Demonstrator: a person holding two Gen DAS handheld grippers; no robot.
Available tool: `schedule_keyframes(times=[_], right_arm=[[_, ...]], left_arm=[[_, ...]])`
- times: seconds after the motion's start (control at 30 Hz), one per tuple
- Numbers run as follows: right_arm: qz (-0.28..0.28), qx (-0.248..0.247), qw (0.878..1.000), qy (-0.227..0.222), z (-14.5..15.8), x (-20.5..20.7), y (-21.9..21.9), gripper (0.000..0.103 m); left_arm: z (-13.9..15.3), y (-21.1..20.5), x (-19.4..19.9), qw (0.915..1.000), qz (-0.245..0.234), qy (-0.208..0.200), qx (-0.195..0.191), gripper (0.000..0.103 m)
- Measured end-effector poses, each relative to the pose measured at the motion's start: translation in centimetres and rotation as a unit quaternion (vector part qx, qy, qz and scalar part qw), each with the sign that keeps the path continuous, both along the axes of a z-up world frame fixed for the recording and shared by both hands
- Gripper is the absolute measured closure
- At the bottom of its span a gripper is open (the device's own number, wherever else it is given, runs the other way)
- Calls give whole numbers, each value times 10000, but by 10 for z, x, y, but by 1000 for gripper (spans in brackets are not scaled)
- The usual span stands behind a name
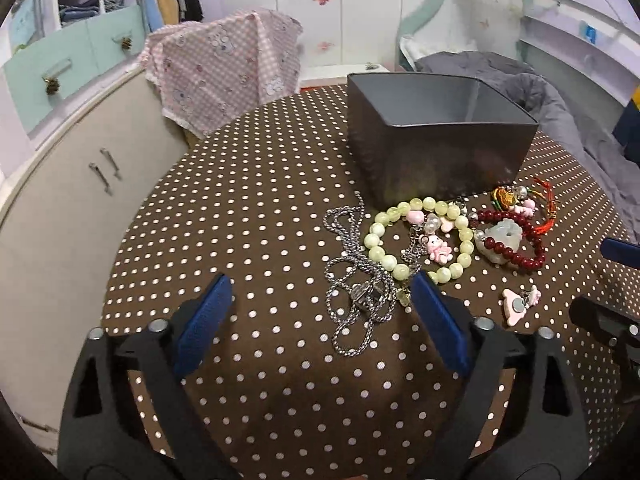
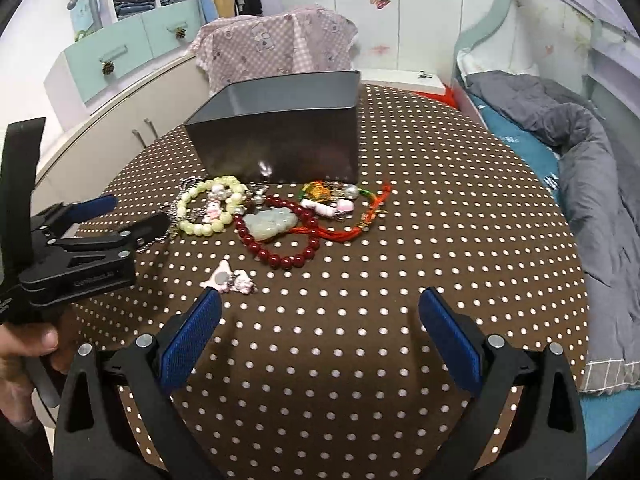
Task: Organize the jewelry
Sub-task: 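Grasp the silver chain necklace with the left gripper, then lift the silver chain and drop it into the grey metal tray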
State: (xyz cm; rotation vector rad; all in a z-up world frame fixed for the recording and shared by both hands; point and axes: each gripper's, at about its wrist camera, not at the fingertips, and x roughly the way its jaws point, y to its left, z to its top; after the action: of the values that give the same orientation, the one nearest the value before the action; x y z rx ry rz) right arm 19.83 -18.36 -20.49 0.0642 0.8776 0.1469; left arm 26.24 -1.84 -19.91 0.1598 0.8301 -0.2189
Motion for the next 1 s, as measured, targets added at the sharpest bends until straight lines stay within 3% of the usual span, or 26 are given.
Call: schedule_keyframes(times=[0.03,0.1,0.17,0.27,0.47,0.5,0.53,0.57,0.67,0.7,0.77,0.8,1.0], right_arm=[[16,9,10000,27,0,1,1,8],[26,-16,10000,53,-1,5,2,8],[31,-8,10000,94,-1,6,3,8],[119,-27,9999,116,-2,7,9,8],[322,-138,9991,245,-15,12,28,8],[343,-146,9990,251,-16,13,31,9],[374,-167,9988,250,-17,15,36,11],[399,-203,9987,253,-19,17,39,15],[497,-609,9967,197,-24,19,52,32],[562,-628,9963,145,-24,18,55,36],[660,-618,9959,90,-23,16,58,63],[698,-594,9958,86,-22,16,58,71],[777,-155,9968,49,-11,12,44,73]], left_arm=[[-3,0,2,10000,-45,71,-50,28],[-3,1,5,9992,-234,150,-289,56],[-1,1,7,9982,-401,168,-404,71],[-2,0,0,9974,-535,163,-457,80],[-4,5,-3,9965,-590,243,-540,79],[-4,4,-1,9971,-559,223,-462,72],[-5,8,3,9973,-545,213,-437,71],[-5,7,4,9969,-582,224,-477,71],[-4,8,3,9950,-736,256,-624,91],[-4,7,1,9951,-747,232,-596,91],[-2,9,-1,9947,-739,221,-677,91],[-2,9,-3,9946,-719,217,-721,91],[17,25,-15,9933,-613,84,-978,91]])
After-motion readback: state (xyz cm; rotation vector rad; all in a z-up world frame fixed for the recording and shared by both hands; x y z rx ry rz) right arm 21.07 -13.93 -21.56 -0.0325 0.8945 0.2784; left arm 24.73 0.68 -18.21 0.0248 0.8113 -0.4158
